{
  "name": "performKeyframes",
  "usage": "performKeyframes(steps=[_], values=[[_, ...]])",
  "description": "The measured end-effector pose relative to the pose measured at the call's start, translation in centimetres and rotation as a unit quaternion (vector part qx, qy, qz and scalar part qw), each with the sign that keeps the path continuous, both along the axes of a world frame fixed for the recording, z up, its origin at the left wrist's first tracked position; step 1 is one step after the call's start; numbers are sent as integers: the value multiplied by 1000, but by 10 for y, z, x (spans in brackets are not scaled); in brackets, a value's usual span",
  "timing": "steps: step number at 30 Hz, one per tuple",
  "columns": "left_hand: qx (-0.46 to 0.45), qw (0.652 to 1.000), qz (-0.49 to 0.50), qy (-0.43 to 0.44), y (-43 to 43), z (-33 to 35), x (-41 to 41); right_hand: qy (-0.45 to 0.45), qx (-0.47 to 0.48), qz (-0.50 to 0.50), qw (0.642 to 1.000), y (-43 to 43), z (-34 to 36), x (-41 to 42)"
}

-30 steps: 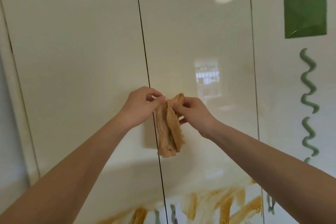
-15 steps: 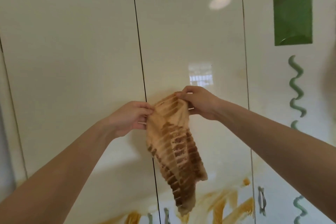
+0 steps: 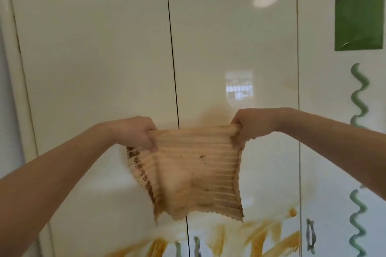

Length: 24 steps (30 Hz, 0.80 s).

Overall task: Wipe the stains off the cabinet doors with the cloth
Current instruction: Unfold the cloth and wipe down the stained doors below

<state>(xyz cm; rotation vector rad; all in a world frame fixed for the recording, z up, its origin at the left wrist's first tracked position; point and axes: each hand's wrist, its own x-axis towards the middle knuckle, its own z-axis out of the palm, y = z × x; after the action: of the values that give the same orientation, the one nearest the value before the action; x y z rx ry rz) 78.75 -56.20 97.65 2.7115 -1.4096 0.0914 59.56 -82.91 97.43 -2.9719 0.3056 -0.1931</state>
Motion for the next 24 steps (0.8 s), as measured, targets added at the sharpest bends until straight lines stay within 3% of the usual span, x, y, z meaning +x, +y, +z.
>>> performKeyframes(steps=[2, 4, 6, 11, 14, 16, 17, 19, 21, 24], values=[[-125, 978, -20, 164, 19, -1, 10, -59, 199, 31, 978, -16, 3, -2], [-243, 912, -29, 330, 29, -5, 11, -128, 424, 51, 895, -25, -1, -2], [-318, 865, -19, 389, 31, -8, 12, -189, 559, 49, 806, -28, -9, 7], [-414, 785, 45, 459, 31, -2, 11, -279, 611, -42, 739, -23, -28, 35], [-455, 748, 54, 481, 37, 5, 12, -295, 651, 42, 699, -26, -24, 39], [-495, 734, 51, 463, 40, 6, 18, -280, 657, 121, 690, -21, -20, 34], [-515, 726, 45, 454, 41, 7, 18, -272, 640, 147, 704, -19, -20, 33], [-542, 717, 24, 436, 45, 8, 18, -259, 556, 152, 775, -9, -17, 34], [-537, 731, -13, 421, 54, 10, 16, -294, 502, 102, 807, -5, -16, 40], [-491, 778, -60, 388, 66, 7, 18, -346, 535, 67, 768, -5, -12, 46]])
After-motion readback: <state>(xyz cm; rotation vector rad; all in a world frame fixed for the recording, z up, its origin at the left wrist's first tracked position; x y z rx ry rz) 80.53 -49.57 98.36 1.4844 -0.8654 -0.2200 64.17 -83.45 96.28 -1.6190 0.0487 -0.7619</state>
